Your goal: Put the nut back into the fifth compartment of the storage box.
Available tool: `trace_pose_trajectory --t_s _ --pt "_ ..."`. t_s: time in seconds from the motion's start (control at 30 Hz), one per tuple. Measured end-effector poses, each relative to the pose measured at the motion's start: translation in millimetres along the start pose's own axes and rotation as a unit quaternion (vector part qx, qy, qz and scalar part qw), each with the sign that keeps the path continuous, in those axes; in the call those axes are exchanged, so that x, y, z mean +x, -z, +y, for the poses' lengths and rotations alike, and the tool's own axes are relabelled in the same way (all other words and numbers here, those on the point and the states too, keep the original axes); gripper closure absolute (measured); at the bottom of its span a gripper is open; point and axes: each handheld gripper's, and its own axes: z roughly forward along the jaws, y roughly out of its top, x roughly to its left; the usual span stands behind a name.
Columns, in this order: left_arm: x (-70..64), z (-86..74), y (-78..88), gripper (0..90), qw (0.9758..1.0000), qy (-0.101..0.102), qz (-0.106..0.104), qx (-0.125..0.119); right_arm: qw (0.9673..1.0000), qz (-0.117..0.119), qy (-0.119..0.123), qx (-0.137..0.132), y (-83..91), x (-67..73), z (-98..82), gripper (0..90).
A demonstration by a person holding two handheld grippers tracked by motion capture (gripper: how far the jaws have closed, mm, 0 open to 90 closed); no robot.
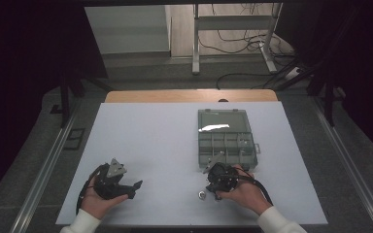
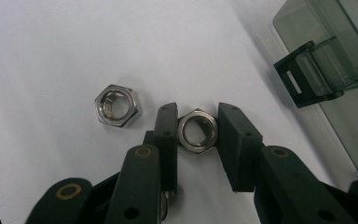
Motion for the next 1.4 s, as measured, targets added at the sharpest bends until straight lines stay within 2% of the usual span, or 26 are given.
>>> trace_pose_trajectory --t_s 0.17,0.43,0.67,1.17,1.4 --pt "-0.2 0.2 0.3 11.1 1.0 0.0 0.0 0.0 1.0 -0.001 0.003 -0.002 1.3 -0.4 0.5 70.0" --pt "-0.1 0.3 0.3 11.1 1.0 -0.001 0.001 0.0 0.9994 0.001 0.0 -0.035 17.5 0.1 5.0 70.0" --pt "-0.1 0.3 0.0 11.2 1.0 -0.001 0.0 0.0 0.9988 0.002 0.003 -0.048 26.3 2.6 10.9 70.0" --pt "0.0 0.5 -0.4 11.2 1.0 -0.002 0.0 0.001 0.9969 -0.009 -0.01 -0.077 44.9 -8.7 19.5 70.0" --pt "-0.2 0.5 -0.1 11.2 1.0 -0.004 0.0 0.002 0.9962 -0.016 -0.016 -0.084 48.2 -15.6 24.9 70.0"
